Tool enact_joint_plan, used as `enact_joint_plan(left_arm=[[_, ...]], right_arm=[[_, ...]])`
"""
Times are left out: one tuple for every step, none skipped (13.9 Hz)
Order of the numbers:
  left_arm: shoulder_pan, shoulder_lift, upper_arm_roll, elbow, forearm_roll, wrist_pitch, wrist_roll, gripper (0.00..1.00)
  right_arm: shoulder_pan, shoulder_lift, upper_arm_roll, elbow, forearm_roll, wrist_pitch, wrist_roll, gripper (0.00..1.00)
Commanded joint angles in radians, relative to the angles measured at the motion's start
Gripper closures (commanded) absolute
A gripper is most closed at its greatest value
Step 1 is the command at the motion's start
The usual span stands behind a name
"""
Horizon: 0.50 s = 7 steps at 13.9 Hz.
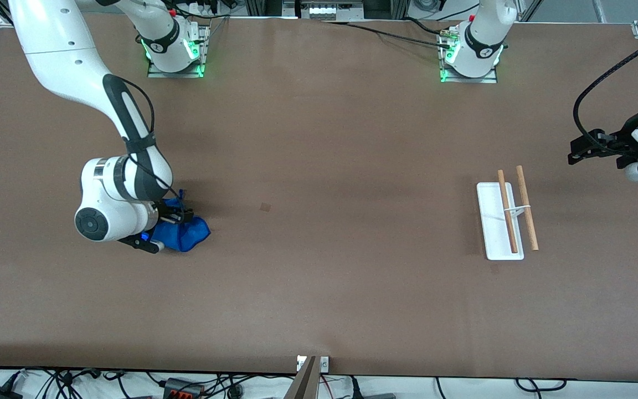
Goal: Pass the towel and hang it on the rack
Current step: 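Reach the right gripper down to the blue towel and grasp it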
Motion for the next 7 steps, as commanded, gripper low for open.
enact_joint_plan(left_arm=[[0.01,-0.004,-0.005,0.012,0.008,-0.016,0.006,0.0],[0.008,-0.004,-0.004,0.012,0.008,-0.016,0.005,0.0],[0.008,-0.004,-0.004,0.012,0.009,-0.014,0.006,0.0],[0.008,-0.004,-0.004,0.012,0.008,-0.016,0.006,0.0],[0.008,-0.004,-0.004,0.012,0.008,-0.016,0.006,0.0],[0.008,-0.004,-0.004,0.01,0.008,-0.016,0.005,0.0],[0.007,-0.003,-0.004,0.01,0.008,-0.016,0.002,0.0]], right_arm=[[-0.012,-0.001,0.004,-0.02,0.027,0.016,0.021,0.0],[-0.012,-0.002,0.004,-0.03,0.027,0.016,0.022,0.01],[-0.012,-0.004,0.004,-0.04,0.027,0.013,0.021,0.06],[-0.012,-0.007,0.004,-0.042,0.027,0.005,0.021,0.09],[-0.013,-0.01,0.004,-0.043,0.027,-0.001,0.021,0.13],[-0.013,-0.011,0.004,-0.045,0.027,-0.006,0.021,0.16],[-0.015,-0.011,0.002,-0.045,0.027,-0.01,0.019,0.19]])
